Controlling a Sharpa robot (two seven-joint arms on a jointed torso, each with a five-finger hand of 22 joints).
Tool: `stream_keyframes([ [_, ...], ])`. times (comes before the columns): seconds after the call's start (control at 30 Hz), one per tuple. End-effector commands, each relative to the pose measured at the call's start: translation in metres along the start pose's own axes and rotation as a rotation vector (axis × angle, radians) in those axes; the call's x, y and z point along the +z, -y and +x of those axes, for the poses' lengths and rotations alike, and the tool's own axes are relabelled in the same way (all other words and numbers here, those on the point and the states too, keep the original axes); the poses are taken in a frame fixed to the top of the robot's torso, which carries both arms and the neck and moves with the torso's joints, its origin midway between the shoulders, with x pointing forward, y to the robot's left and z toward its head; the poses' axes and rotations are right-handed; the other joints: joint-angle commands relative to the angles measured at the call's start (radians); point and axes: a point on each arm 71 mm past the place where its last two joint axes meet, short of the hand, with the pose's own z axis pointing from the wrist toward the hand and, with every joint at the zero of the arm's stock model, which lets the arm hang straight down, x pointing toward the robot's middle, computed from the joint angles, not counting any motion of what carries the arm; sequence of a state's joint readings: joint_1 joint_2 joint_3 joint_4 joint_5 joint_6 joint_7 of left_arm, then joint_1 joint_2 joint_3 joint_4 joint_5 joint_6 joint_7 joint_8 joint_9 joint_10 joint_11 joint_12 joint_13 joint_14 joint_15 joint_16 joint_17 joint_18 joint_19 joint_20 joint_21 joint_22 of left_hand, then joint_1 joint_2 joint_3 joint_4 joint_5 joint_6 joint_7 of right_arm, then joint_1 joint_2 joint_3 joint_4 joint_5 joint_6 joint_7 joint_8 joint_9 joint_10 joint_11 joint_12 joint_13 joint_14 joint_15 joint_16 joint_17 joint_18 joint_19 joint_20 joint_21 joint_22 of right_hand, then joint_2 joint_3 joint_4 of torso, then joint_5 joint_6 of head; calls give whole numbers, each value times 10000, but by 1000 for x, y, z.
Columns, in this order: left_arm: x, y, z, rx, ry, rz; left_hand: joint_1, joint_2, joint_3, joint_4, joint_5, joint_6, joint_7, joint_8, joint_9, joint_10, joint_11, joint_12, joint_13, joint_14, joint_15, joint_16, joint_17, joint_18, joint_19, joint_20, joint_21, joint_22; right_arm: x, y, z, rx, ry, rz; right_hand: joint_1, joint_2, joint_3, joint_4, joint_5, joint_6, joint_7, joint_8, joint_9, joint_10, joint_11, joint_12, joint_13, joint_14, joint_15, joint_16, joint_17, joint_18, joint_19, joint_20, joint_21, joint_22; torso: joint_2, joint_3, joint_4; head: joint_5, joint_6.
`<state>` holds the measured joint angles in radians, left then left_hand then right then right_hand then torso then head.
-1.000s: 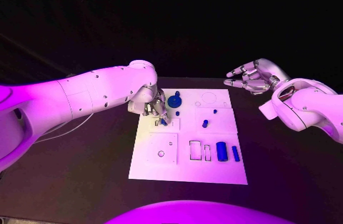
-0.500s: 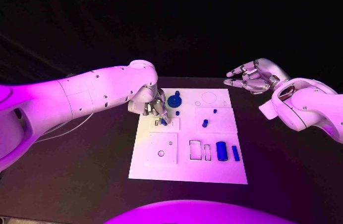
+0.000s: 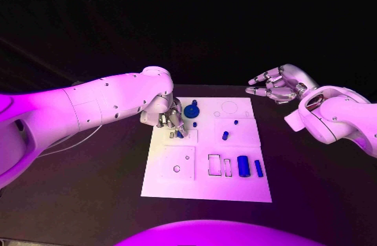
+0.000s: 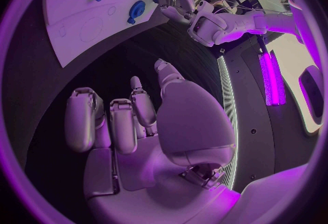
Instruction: Assemble the parts on the task board
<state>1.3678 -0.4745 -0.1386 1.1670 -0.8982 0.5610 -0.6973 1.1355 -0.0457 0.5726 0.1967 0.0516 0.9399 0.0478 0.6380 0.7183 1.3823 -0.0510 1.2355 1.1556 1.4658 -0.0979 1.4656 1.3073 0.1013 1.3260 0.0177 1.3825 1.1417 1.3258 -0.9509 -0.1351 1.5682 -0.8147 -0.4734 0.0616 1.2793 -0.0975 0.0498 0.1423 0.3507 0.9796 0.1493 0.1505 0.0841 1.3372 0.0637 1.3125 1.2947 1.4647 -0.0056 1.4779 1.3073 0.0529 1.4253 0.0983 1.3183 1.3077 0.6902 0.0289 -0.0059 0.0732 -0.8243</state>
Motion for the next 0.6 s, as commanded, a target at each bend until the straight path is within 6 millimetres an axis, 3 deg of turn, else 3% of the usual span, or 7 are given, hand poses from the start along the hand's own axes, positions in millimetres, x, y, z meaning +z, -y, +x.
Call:
stream_keyframes([
  [0.03, 0, 3, 3, 261, -225, -23, 99, 49, 796, -884, 14, 365, -326, 31, 19, 63, -1, 41, 19, 652, -40, -3, 1062, -131, 74, -24, 28, 21, 0, -1, 1, -73, -111, -55, -73, 63, -62, 16, 32, 4, -56, 55, 10, 47, -27, 23, 2, 687, -65, -43, 1147, 117, -46, -24, -36, 919, 1, -2, 7, 12, 1],
  [0.6, 2, 3, 2, 442, 116, -229, 22, 64, 717, -820, 12, 369, -312, -3, 45, 54, 7, 14, -12, 652, -42, -5, 1060, -125, 58, -33, 15, -9, -1, -1, 1, -67, -85, -87, -69, 67, -78, 23, 37, 11, -60, 69, 12, 44, -31, 20, -5, 685, -69, -54, 1134, 120, -51, -27, -52, 911, 4, 2, -14, -3, -27],
])
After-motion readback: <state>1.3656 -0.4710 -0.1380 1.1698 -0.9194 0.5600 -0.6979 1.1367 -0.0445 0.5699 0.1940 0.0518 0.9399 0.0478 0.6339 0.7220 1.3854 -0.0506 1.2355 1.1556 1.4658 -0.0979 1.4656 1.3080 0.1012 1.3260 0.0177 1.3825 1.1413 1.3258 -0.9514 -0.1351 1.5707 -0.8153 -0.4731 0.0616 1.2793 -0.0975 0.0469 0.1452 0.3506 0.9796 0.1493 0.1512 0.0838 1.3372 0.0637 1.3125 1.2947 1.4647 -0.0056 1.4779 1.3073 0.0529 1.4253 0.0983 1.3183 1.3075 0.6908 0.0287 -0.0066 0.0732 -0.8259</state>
